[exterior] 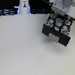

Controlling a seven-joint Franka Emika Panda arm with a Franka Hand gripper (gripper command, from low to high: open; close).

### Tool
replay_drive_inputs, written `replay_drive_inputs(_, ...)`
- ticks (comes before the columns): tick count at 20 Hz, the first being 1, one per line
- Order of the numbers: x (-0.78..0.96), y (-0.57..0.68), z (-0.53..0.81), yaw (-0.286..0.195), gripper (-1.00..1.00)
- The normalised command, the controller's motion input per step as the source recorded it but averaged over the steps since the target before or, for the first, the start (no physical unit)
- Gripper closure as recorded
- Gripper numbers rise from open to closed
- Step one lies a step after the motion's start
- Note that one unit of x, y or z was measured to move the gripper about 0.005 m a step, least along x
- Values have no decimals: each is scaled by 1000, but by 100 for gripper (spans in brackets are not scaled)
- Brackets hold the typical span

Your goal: Open the kcup holder, insert the kcup into the holder, and close the kcup holder

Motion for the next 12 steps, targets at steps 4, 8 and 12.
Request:
replay_drive_inputs(4,86,79,151,64,-100)
replay_drive_inputs(8,139,7,337,77,-100)
replay_drive_inputs(12,195,-58,420,90,-100)
